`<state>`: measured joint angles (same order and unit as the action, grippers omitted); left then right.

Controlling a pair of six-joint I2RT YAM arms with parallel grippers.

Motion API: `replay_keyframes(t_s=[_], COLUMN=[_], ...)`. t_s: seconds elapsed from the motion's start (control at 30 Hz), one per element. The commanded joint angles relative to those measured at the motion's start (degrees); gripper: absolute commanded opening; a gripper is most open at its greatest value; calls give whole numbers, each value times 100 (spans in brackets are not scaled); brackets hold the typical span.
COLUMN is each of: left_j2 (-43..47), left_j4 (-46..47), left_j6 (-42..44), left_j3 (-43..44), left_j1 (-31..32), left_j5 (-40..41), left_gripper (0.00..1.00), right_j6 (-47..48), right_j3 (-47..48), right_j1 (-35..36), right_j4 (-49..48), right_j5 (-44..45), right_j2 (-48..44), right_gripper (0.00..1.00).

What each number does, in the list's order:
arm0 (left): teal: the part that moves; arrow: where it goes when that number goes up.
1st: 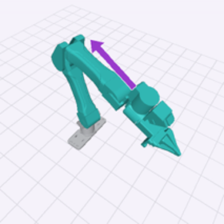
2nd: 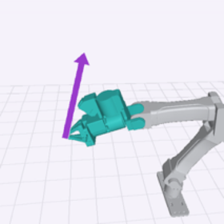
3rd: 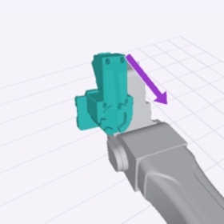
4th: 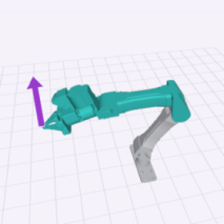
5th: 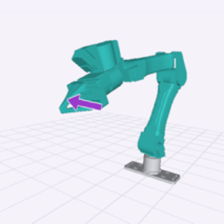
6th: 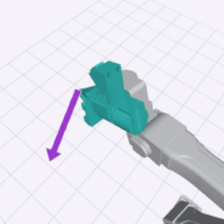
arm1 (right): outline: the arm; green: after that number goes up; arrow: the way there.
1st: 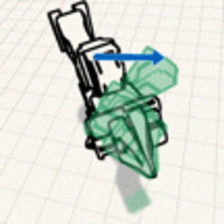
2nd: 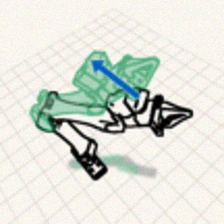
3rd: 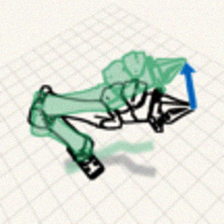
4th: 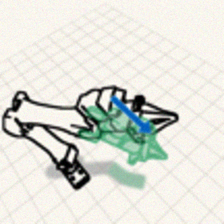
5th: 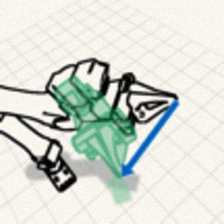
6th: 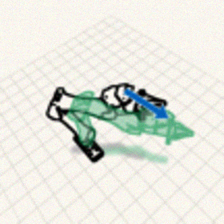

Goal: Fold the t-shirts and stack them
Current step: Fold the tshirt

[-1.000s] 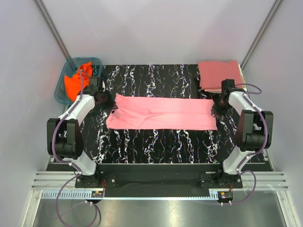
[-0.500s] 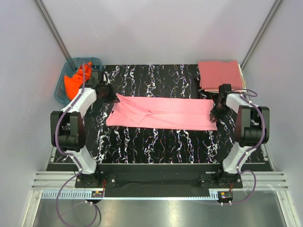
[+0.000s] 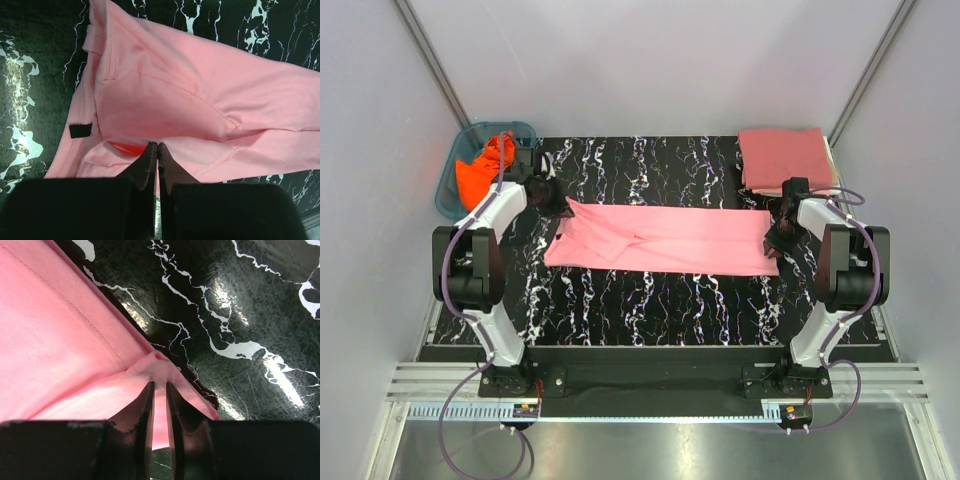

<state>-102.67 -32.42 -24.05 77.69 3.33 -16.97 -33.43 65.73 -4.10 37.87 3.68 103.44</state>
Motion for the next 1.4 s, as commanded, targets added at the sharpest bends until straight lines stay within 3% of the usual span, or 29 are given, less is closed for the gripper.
replay_keyframes(t_s=[0.0,0.27,0.43,0.5,0.6,0.73,0.93,1.1,1.23,1.27,1.37], left_j2=[-95,-577,-763,-798,-702,-298,537,424,292,257,160], left_j4=[96,96,43,-88,-518,-967,-776,-370,-352,-378,-458], left_j6=[120,357,340,357,436,472,253,-73,-188,-205,-362], left_j3=[395,976,1082,1134,1335,1424,319,-640,-887,-939,-1185], left_j1=[1,1,1,1,1,18,369,502,484,467,256], left_j5=[-201,-738,-755,-606,-106,685,661,651,1370,1859,2223], left_gripper=[2,3,10,14,27,27,28,25,22,21,20], right_j6=[38,-32,-6,21,38,3,-173,-199,-313,-383,-550], right_j3=[63,-201,-228,-228,-149,-35,-122,-350,-658,-719,-1088], right_j1=[32,32,32,32,32,32,41,41,41,32,14], right_j4=[63,-227,-157,-113,-16,133,11,-157,-87,-43,-7], right_j5=[264,397,414,396,300,-68,-693,-755,32,132,273], right_j2=[-263,124,-182,-393,-640,-965,-1168,-879,-703,-667,-658], right_gripper=[22,17,18,19,20,22,21,20,18,17,16])
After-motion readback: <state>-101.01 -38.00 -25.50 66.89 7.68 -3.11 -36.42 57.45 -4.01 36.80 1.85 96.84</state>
